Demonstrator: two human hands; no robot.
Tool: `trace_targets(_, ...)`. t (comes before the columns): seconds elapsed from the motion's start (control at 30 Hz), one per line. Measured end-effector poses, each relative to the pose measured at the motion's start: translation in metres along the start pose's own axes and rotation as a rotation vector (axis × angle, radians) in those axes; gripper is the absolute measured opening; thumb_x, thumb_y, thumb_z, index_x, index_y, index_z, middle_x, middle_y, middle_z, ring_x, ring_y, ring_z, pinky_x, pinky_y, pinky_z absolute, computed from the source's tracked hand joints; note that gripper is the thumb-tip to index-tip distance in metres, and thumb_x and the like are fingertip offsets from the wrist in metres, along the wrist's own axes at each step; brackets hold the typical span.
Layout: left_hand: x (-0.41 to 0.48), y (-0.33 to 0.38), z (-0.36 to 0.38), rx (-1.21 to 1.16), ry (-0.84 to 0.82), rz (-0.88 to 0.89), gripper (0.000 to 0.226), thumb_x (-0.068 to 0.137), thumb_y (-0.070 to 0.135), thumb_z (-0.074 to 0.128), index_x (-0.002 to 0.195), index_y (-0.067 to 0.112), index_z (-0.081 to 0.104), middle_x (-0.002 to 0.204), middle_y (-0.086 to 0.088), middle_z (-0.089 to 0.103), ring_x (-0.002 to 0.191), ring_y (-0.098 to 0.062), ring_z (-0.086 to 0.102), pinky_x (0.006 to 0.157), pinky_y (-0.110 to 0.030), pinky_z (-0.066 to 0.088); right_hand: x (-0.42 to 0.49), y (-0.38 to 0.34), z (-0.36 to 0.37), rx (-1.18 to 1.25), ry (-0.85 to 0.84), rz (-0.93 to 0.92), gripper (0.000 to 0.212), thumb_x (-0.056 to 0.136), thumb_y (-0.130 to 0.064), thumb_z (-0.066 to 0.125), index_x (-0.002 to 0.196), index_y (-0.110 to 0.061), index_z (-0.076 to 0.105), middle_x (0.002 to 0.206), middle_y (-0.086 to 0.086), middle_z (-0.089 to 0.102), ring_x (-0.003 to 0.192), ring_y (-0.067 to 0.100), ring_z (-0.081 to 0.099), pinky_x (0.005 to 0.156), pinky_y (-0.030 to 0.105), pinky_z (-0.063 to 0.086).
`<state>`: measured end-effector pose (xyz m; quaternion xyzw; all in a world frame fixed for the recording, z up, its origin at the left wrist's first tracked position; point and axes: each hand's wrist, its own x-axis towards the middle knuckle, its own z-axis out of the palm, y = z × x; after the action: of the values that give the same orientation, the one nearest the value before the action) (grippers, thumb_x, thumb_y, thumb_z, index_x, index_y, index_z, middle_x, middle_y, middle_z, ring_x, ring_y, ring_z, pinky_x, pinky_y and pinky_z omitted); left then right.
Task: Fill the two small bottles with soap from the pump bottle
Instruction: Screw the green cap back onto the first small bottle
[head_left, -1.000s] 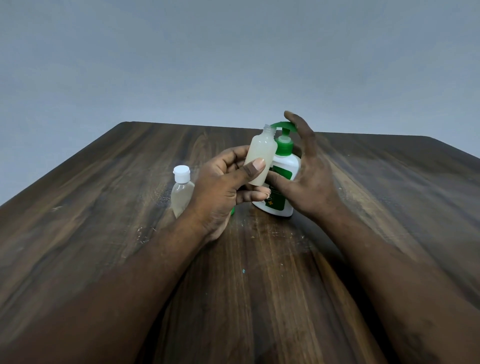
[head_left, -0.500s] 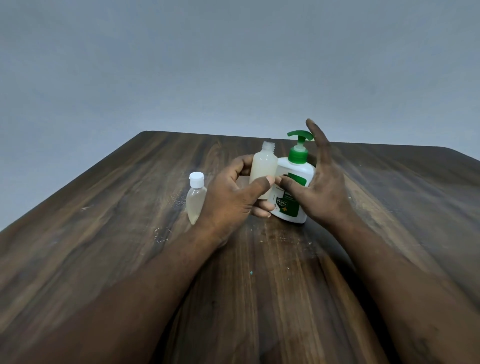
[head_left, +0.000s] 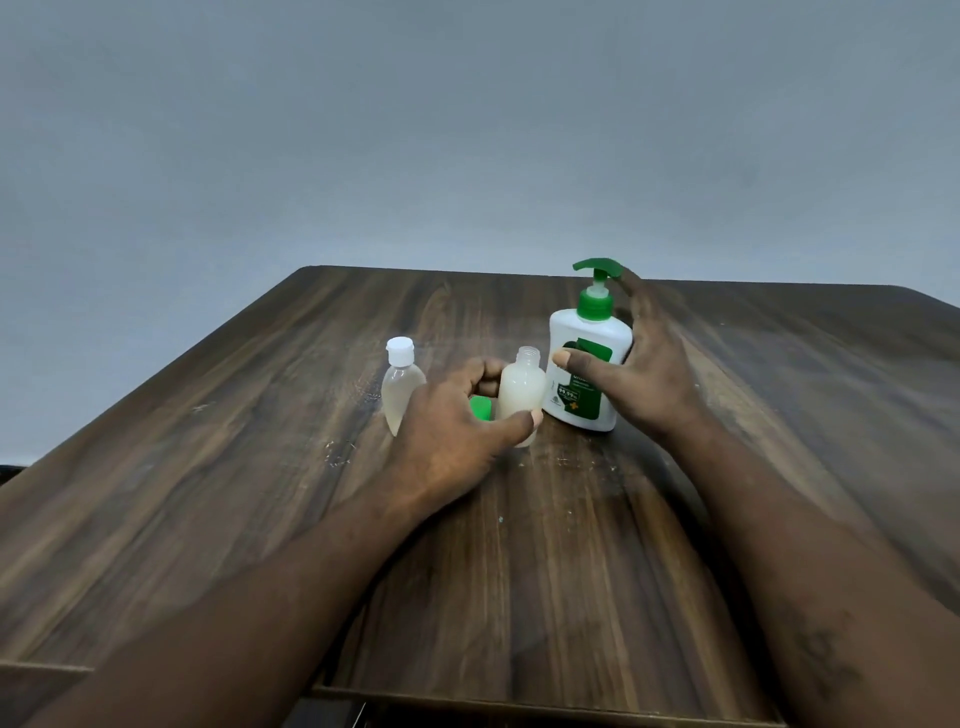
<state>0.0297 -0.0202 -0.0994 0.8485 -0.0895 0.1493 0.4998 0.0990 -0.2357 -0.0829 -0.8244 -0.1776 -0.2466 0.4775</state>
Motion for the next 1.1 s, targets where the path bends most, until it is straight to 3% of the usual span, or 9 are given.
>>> trace_targets(0.13, -0.008, -0.002, -0.007, 0.07, 0.0, -0.008, 0.044, 0.083, 0.035, 0.083, 0.123, 0.033, 0.067, 0.111, 0.019, 0.071, 0.101, 0.007, 0.064, 0.072, -0.003, 0.043, 0.002, 0.003, -0.004, 0.16, 0.008, 0.014, 0.089, 0.079, -0.044, 0.085, 0.154, -0.045, 0.037, 0.125, -0.004, 0.07, 0.113, 0.01, 0.069, 0.099, 0.043, 0.058)
trace_targets(0.23, -0.014, -0.006, -0.01, 0.09, 0.018, -0.02, 0.045, 0.079, 0.035, 0.083, 0.122, 0.03, 0.069, 0.111, 0.017, 0.073, 0.099, 0.003, 0.066, 0.078, -0.009, 0.046, 0.002, 0.004, -0.011, 0.211, 0.133, -0.027, 0.08, 0.083, -0.051, 0.078, 0.152, -0.031, 0.043, 0.119, -0.001, 0.072, 0.109, 0.013, 0.071, 0.093, 0.032, 0.058)
trace_targets(0.33, -0.017, -0.008, -0.013, 0.102, 0.019, -0.044, 0.045, 0.079, 0.035, 0.083, 0.121, 0.029, 0.069, 0.109, 0.017, 0.072, 0.1, 0.0, 0.066, 0.081, -0.02, 0.049, 0.003, -0.008, -0.024, 0.115, 0.425, -0.117, 0.055, 0.091, -0.047, 0.076, 0.131, -0.014, 0.059, 0.097, -0.004, 0.072, 0.085, 0.009, 0.07, 0.071, 0.029, 0.054)
trace_targets(0.43, -0.018, -0.008, -0.014, 0.121, 0.022, -0.062, 0.041, 0.081, 0.033, 0.083, 0.119, 0.03, 0.069, 0.106, 0.018, 0.071, 0.098, 0.001, 0.065, 0.077, -0.019, 0.048, 0.003, -0.026, -0.032, 0.012, 0.546, -0.205, 0.029, 0.095, -0.044, 0.075, 0.104, -0.019, 0.063, 0.083, 0.0, 0.07, 0.072, 0.016, 0.068, 0.063, 0.034, 0.054)
trace_targets(0.6, -0.016, -0.013, -0.015, 0.147, 0.032, -0.086, 0.038, 0.076, 0.037, 0.084, 0.11, 0.035, 0.067, 0.097, 0.019, 0.069, 0.094, 0.001, 0.066, 0.083, -0.029, 0.055, -0.029, -0.048, -0.011, -0.151, 0.18, -0.326, 0.016, 0.095, -0.034, 0.075, 0.091, -0.019, 0.07, 0.076, -0.011, 0.069, 0.065, 0.0, 0.062, 0.061, 0.021, 0.049)
trace_targets(0.7, -0.017, -0.012, -0.018, 0.166, 0.041, -0.103, 0.039, 0.066, 0.048, 0.076, 0.102, 0.037, 0.065, 0.093, 0.016, 0.071, 0.091, -0.002, 0.068, 0.085, -0.042, 0.059, -0.041, -0.045, 0.008, -0.261, 0.036, -0.333, 0.015, 0.094, -0.034, 0.073, 0.09, -0.019, 0.074, 0.077, -0.011, 0.072, 0.068, 0.006, 0.068, 0.064, 0.032, 0.056)
trace_targets(0.83, -0.02, -0.008, -0.022, 0.28, 0.036, -0.093, 0.043, 0.07, 0.05, 0.074, 0.108, 0.034, 0.062, 0.095, 0.01, 0.066, 0.091, -0.016, 0.066, 0.081, -0.045, 0.059, -0.036, -0.052, 0.025, -0.286, -0.061, -0.251, 0.011, 0.094, -0.029, 0.069, 0.103, -0.024, 0.076, 0.086, -0.014, 0.073, 0.073, 0.007, 0.071, 0.07, 0.03, 0.057)
trace_targets(0.97, -0.022, -0.002, -0.025, 0.387, -0.008, -0.079, 0.06, 0.076, 0.05, 0.077, 0.129, 0.031, 0.055, 0.105, 0.002, 0.065, 0.096, -0.023, 0.064, 0.08, -0.043, 0.057, -0.018, -0.055, 0.04, -0.481, -0.246, -0.165, 0.032, 0.096, -0.023, 0.07, 0.128, -0.021, 0.071, 0.122, -0.007, 0.076, 0.099, 0.014, 0.074, 0.095, 0.032, 0.055)
trace_targets(1.1, -0.023, -0.003, -0.023, 0.409, 0.009, -0.08, 0.062, 0.074, 0.05, 0.074, 0.129, 0.03, 0.055, 0.105, -0.001, 0.066, 0.096, -0.028, 0.066, 0.082, -0.046, 0.059, -0.013, -0.048, 0.056, -0.574, -0.38, -0.109, 0.038, 0.096, -0.028, 0.067, 0.133, -0.023, 0.07, 0.113, -0.004, 0.075, 0.108, 0.022, 0.069, 0.083, 0.028, 0.043)
